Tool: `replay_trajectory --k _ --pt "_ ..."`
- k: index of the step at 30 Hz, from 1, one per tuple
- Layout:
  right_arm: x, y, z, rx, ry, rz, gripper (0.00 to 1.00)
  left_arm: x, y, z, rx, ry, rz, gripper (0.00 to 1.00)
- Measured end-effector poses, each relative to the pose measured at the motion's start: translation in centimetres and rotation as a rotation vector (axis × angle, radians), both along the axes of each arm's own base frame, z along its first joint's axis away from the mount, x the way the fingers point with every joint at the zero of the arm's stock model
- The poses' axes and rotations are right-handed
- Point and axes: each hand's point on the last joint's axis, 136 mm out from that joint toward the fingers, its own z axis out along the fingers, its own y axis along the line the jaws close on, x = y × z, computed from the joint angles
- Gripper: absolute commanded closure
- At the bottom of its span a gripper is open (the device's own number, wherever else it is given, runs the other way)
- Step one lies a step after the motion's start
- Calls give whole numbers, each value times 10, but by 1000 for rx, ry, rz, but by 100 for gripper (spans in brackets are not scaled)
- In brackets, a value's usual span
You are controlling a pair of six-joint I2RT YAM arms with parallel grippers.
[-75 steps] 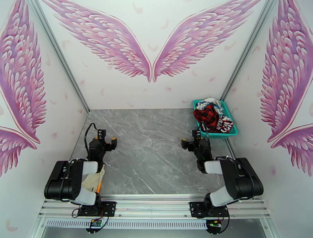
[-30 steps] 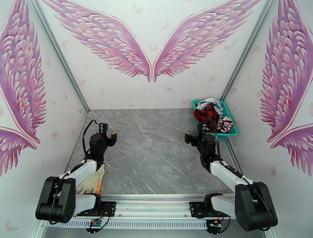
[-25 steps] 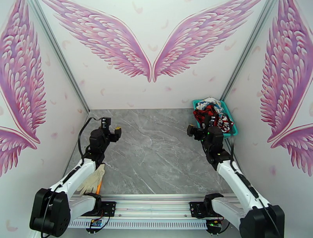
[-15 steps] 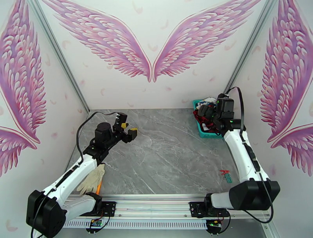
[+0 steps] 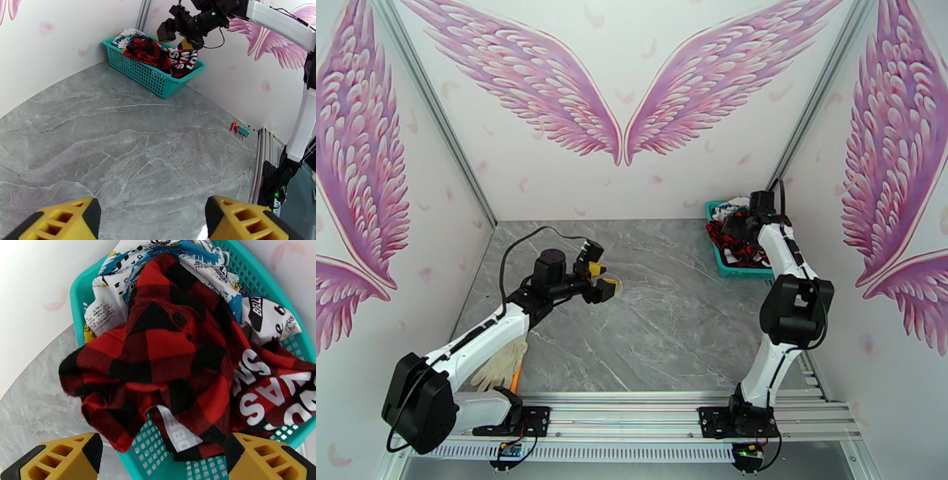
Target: Fold and stack the mixed laundry pile
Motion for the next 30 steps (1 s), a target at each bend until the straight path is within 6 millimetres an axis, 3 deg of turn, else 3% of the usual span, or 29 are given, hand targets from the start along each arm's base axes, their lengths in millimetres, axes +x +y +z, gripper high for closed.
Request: replay_trajectory --k 5,10,14,18,22,26,30 --pt "28 -8 -16 18 -21 0 35 4 -5 -8 3 25 -7 26" --pt "41 -6 -30 38 -33 12 64 10 -9 -8 3 24 -7 26" --pt "48 -3 -25 23 -62 24 86 12 -10 -9 1 25 -6 27" --pt "52 1 -22 -19 -90 36 100 13 -10 -8 -1 25 -5 27" --pt "48 9 -15 -44 -112 49 100 13 -10 -8 -1 26 -4 27" --pt "43 26 7 -88 -183 91 100 15 -9 -8 3 24 10 27" --pt "28 70 42 -134 -269 167 100 19 -7 -6 -10 16 38 27"
